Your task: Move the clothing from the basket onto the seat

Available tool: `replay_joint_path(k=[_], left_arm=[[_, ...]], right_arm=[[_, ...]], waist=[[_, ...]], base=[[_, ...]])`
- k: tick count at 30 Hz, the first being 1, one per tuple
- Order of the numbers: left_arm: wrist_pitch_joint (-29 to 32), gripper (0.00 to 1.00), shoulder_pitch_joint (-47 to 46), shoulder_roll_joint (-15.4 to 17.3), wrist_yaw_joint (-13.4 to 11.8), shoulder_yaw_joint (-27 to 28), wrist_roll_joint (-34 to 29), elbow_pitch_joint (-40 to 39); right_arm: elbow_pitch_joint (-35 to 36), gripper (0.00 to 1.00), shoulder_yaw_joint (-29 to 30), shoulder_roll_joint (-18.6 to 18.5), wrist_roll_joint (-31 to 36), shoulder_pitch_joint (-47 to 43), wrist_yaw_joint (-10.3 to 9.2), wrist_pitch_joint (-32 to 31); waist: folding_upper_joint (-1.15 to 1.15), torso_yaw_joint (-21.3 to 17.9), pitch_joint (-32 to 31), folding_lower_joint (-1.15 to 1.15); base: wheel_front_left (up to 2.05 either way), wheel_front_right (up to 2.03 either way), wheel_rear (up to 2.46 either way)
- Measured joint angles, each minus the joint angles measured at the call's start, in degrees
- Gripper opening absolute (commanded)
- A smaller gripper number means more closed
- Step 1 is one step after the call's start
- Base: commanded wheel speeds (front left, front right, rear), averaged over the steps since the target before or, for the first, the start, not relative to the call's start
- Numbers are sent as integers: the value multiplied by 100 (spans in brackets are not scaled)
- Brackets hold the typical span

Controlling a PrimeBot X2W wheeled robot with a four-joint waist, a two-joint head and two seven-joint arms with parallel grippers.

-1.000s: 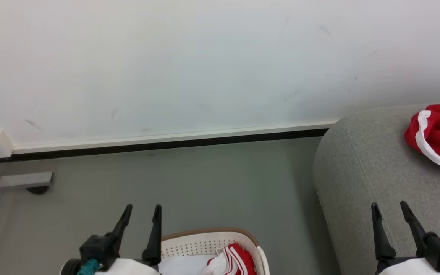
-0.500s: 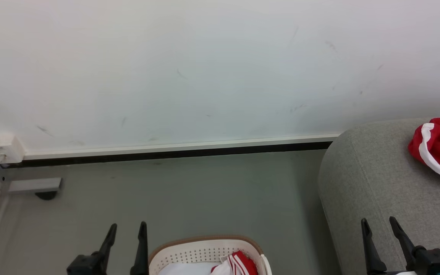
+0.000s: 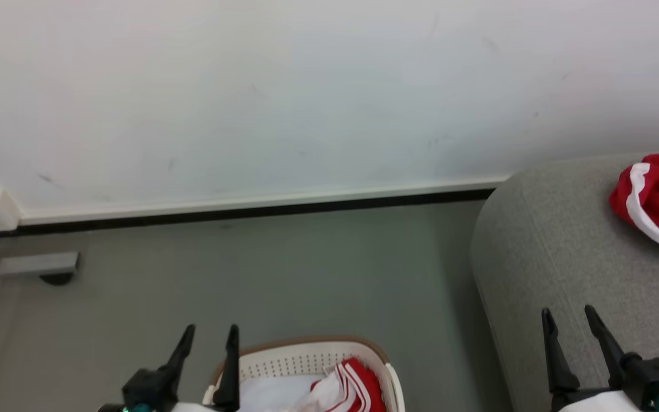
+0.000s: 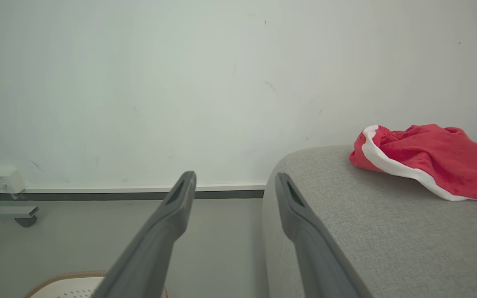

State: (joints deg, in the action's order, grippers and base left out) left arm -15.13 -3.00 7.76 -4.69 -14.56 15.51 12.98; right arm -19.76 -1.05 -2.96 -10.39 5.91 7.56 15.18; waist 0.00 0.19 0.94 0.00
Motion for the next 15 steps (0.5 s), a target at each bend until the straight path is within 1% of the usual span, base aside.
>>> replay_joint_path(k=[5, 8, 9, 10, 11, 12, 13, 15], left_arm=[[225, 100, -459, -64, 98, -278, -141, 390], [626, 100, -831, -147, 212, -532, -210, 876], [823, 100, -1094, -191, 276, -625, -242, 1223], [823, 100, -1094, -191, 276, -625, -242, 1223], [1045, 100, -1355, -203, 334, -745, -314, 1607], [1127, 100, -1475, -219, 356, -780, -326, 1778], [1127, 100, -1475, -219, 356, -780, -326, 1778], [1368, 100, -1734, -244, 380, -842, -344, 2162]], right_arm=[[154, 100, 22, 3, -25, 248, -1, 0], [252, 100, 4, 4, -68, 456, -1, -1], [313, 100, -38, 1, -108, 618, 0, 0], [313, 100, -38, 1, -108, 618, 0, 0], [361, 100, -122, 4, -198, 782, 0, -1], [387, 100, -147, 5, -230, 859, -1, -1], [387, 100, -147, 5, -230, 859, -1, -1], [435, 100, -232, 3, -292, 1020, -1, -1]], waist=[[0, -58, 371, 1], [0, -108, 724, 1], [0, -151, 980, 1], [0, -151, 980, 1], [0, -205, 1245, 1], [0, -234, 1378, 1], [0, -234, 1378, 1], [0, -300, 1650, 1]], base=[[0, 0, 0], [0, 0, 0], [0, 0, 0], [0, 0, 0], [0, 0, 0], [0, 0, 0], [0, 0, 0], [0, 0, 0]])
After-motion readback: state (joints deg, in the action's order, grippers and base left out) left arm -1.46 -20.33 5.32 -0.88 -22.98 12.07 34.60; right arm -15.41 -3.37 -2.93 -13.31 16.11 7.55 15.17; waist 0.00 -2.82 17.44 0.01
